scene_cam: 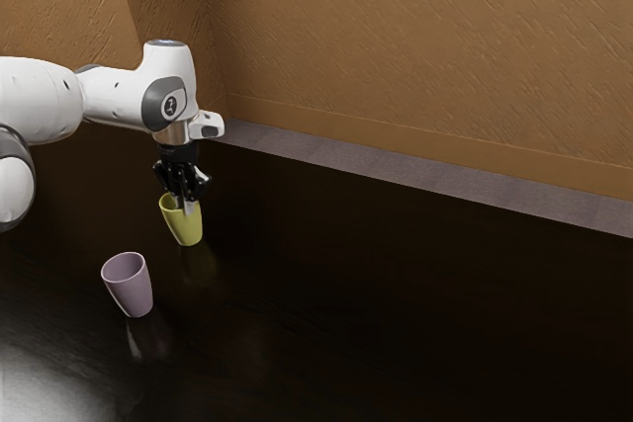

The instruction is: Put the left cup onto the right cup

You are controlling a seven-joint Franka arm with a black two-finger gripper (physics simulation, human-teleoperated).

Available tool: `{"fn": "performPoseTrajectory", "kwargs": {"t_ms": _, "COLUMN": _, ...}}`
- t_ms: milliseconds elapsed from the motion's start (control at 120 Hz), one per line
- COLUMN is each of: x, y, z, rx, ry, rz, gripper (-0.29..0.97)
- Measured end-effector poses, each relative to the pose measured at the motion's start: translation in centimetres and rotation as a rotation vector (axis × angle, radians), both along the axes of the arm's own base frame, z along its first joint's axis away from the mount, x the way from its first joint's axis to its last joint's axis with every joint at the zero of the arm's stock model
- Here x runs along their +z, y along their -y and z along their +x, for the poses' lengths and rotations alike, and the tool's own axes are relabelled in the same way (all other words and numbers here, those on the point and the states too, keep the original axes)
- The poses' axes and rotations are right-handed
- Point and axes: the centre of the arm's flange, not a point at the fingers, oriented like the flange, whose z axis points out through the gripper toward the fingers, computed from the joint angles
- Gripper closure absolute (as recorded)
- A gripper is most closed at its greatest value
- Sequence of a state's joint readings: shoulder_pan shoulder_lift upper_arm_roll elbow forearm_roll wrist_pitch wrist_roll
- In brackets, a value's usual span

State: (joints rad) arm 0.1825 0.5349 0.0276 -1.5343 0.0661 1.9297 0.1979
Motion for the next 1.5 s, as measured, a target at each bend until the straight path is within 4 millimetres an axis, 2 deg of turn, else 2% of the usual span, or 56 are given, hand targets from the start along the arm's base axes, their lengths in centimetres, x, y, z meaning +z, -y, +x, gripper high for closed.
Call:
{"fn": "performPoseTrajectory", "kwargs": {"t_ms": 392, "x": -0.1, "y": 0.0, "z": 0.1, "rx": 0.002, "ry": 0.006, "rz": 0.001, "gripper": 0.76}}
{"fn": "performPoseTrajectory", "kwargs": {"t_ms": 950, "x": 0.0, "y": 0.0, "z": 0.1, "rx": 0.011, "ry": 0.01, "rz": 0.004, "gripper": 0.79}}
{"fn": "performPoseTrajectory", "kwargs": {"t_ms": 1100, "x": 1.1, "y": 0.1, "z": 0.1, "rx": 0.01, "ry": 0.025, "rz": 0.008, "gripper": 0.79}}
{"fn": "performPoseTrajectory", "kwargs": {"t_ms": 1500, "x": 5.8, "y": 1.5, "z": -0.9, "rx": -0.002, "ry": 0.071, "rz": 0.019, "gripper": 0.79}}
